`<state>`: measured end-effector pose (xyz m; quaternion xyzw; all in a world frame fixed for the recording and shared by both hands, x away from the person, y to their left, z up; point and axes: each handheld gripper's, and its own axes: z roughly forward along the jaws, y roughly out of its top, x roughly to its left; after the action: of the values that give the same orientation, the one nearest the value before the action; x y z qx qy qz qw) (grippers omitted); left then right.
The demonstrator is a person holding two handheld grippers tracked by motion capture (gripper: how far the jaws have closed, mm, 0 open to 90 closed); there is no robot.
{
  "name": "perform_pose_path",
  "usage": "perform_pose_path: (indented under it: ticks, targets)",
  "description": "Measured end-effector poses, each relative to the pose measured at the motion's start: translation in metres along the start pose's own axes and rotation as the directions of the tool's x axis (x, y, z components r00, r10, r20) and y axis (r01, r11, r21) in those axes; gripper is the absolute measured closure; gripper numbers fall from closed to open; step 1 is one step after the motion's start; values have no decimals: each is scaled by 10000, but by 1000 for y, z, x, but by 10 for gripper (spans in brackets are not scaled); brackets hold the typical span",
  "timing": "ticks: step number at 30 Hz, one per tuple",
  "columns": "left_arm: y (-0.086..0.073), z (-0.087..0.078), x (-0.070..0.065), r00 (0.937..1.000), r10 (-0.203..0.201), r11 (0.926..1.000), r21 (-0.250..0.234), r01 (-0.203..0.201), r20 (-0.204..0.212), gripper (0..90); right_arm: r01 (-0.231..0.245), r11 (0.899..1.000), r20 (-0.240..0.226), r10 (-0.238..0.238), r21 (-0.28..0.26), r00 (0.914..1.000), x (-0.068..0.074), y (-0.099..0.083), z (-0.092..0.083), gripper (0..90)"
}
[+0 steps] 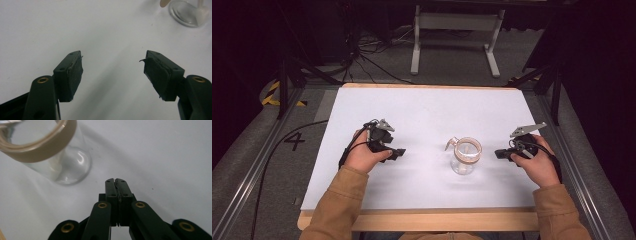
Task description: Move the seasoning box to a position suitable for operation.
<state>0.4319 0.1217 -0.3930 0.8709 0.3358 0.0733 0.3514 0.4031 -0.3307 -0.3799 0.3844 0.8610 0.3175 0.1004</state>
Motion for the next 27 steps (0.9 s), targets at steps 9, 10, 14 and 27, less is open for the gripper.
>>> perform_pose_path:
  ticks: [9, 10, 14, 27]
  targets:
    - [11, -4, -15, 9950, 223, 9963, -848, -141, 969, 323, 466, 9913, -846, -573, -1235, 9948, 11, 2, 1, 900]
    - [11, -4, -17, 9945, 237, 9956, -931, -142, 1023, 324, 453, 9894, -965, -590, -1382, 9936, 11, 2, 2, 900]
    - [13, -5, -22, 9932, 416, 9936, -1089, -297, 1086, 323, 507, 9829, -937, -681, -1771, 9933, 15, 4, 11, 900]
    - [11, 3, -19, 9969, 486, 9973, -584, -450, 619, 318, 551, 9881, -916, -687, -1436, 9934, 21, 3, 35, 900]
